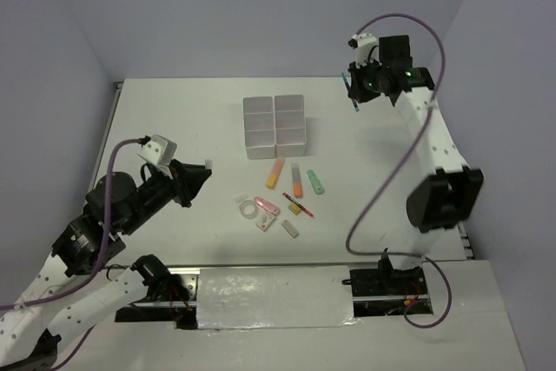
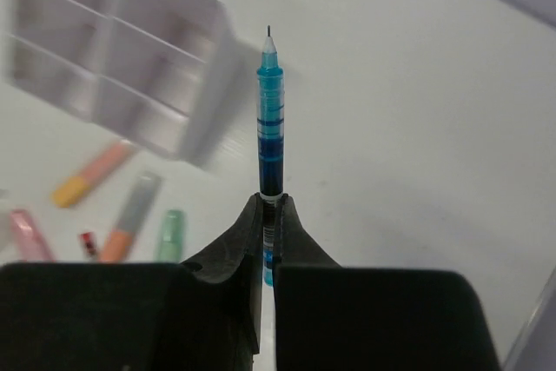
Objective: Sort the stationery into containers
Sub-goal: Pick up the pen from the center of the board, then close the pen cap on the pen.
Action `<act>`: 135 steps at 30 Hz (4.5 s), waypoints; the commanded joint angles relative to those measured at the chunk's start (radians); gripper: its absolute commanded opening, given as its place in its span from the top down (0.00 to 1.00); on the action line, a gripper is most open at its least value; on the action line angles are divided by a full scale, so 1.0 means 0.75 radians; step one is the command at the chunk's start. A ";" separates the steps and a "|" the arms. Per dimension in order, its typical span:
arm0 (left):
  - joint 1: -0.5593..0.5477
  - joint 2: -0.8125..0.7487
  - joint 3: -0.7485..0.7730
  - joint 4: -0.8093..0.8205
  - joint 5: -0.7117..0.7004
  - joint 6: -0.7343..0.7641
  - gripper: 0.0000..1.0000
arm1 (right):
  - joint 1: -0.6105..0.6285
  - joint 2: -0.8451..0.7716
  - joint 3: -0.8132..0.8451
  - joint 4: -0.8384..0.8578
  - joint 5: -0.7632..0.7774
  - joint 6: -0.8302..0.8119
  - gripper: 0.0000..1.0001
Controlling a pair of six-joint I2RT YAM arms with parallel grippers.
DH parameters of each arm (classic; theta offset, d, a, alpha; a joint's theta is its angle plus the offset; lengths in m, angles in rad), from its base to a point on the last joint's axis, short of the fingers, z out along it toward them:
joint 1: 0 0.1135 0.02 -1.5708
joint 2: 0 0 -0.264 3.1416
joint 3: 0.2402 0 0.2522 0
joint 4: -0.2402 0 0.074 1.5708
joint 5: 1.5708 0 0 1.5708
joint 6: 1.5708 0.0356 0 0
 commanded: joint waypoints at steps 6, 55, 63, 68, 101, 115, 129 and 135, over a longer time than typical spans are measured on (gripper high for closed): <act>0.005 0.260 0.371 0.055 0.133 -0.151 1.00 | 0.470 -0.858 -0.649 0.548 -0.169 0.600 1.00; 0.008 0.270 0.153 0.499 0.268 -0.967 1.00 | 1.268 -1.160 -1.357 1.433 -0.087 1.247 1.00; 0.008 0.248 0.192 0.464 0.264 -0.948 1.00 | 1.274 -1.143 -1.347 1.361 -0.059 1.214 1.00; 0.008 0.244 0.165 0.478 0.281 -0.961 1.00 | 1.278 -1.137 -1.321 1.334 -0.045 1.192 1.00; 0.008 0.250 0.155 0.421 0.295 -0.863 1.00 | 1.274 -1.108 -1.241 1.269 0.009 1.130 1.00; 0.005 0.256 0.147 0.441 0.301 -0.852 1.00 | 1.272 -1.131 -1.243 1.259 0.033 1.126 1.00; 0.007 0.252 0.102 0.474 0.340 -0.816 1.00 | 1.274 -1.117 -1.212 1.242 0.035 1.130 1.00; 0.007 0.283 0.096 0.489 0.411 -0.724 1.00 | 1.274 -1.108 -1.192 1.226 0.033 1.145 1.00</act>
